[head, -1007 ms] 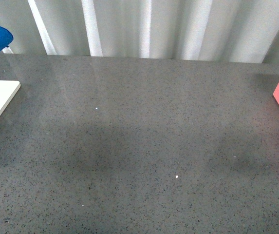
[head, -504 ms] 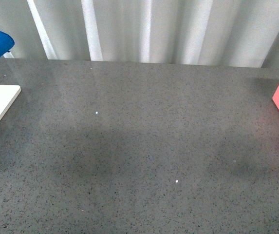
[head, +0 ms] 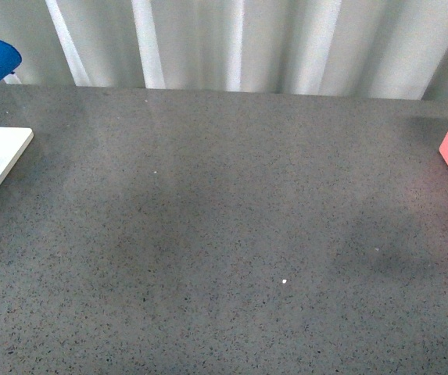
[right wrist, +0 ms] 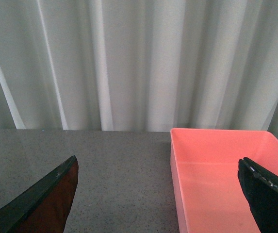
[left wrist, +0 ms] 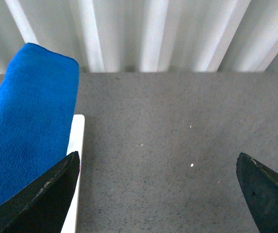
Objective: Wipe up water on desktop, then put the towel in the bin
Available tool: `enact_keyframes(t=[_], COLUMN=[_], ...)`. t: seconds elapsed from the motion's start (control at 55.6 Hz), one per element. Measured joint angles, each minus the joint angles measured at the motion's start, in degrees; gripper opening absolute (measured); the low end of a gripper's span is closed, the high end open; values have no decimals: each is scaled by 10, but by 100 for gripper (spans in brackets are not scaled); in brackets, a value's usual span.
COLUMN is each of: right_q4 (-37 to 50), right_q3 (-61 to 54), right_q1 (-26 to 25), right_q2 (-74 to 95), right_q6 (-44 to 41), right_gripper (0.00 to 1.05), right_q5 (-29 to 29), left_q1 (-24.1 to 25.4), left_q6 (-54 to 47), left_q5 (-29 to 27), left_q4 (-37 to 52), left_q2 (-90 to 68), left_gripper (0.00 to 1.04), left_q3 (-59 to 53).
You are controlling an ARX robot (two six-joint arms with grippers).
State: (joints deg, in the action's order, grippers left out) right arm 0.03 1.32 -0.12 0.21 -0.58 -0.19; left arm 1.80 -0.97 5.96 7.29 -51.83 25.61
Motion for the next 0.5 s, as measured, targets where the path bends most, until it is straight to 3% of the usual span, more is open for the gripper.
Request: enact_keyframes(t=[0.162, 0.504], right_q4=[0, 0], right_q3=[0, 0], right_q1=[0, 0], right_q2=[0, 0], right_q6=[0, 0], right_gripper=[98, 98], right_q5=[0, 0], left_q1=[33, 83], left_q6=[-52, -125], left_q5=[-23, -60], left_q4=[-14, -68], left_q2=[-206, -418], left_gripper=[98, 98], left_q3=[131, 335])
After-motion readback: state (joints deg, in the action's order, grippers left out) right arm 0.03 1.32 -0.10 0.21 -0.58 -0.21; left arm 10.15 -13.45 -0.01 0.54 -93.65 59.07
